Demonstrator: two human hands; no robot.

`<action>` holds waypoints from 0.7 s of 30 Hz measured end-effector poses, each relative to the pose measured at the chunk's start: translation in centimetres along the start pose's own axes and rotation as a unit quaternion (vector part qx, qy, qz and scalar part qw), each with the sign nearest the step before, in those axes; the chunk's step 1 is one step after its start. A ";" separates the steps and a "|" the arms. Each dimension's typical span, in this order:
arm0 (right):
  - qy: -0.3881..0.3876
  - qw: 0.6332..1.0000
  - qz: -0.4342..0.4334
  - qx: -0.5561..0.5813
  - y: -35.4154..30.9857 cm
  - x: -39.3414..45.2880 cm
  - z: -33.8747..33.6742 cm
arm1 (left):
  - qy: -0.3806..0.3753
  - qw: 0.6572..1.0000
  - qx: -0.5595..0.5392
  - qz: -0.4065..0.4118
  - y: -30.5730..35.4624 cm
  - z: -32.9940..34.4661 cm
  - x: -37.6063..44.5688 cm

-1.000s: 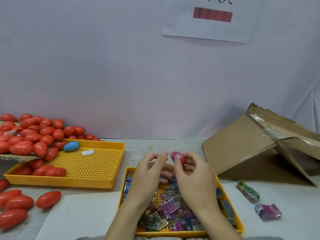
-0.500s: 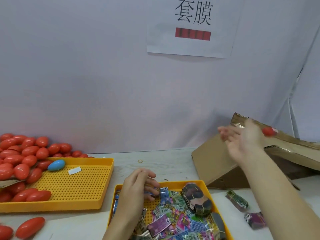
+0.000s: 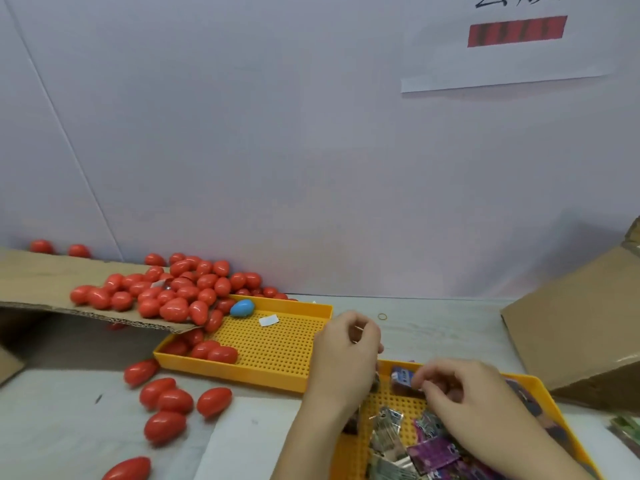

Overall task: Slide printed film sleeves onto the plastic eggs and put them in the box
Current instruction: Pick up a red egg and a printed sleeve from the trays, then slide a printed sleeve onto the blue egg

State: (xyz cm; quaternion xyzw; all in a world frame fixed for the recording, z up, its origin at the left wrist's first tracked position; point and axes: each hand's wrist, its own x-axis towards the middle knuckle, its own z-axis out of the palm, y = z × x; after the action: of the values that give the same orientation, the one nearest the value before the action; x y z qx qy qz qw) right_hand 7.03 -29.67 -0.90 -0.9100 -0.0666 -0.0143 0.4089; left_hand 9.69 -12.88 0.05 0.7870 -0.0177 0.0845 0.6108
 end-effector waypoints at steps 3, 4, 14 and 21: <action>-0.050 0.998 0.011 -0.039 0.0 0.2 0.4 | 0.052 0.990 0.127 0.017 0.0 -3.9 1.7; -0.058 0.997 0.013 -0.043 0.1 0.3 0.5 | 0.059 0.981 0.184 0.023 -0.2 -5.4 2.6; -0.077 0.997 0.027 -0.013 0.4 0.6 0.6 | -0.028 0.766 0.639 -0.062 -3.4 -13.9 10.9; -0.063 0.998 0.024 -0.012 1.0 0.9 0.6 | 0.015 0.741 0.671 -0.024 -5.0 -11.9 11.3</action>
State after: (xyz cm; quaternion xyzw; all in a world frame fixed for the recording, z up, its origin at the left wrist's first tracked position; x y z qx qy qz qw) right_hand 8.00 -29.79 -1.94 -0.9152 -0.0699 0.0526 0.3934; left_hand 20.10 0.72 -0.10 0.9922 0.0717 0.0717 -0.0731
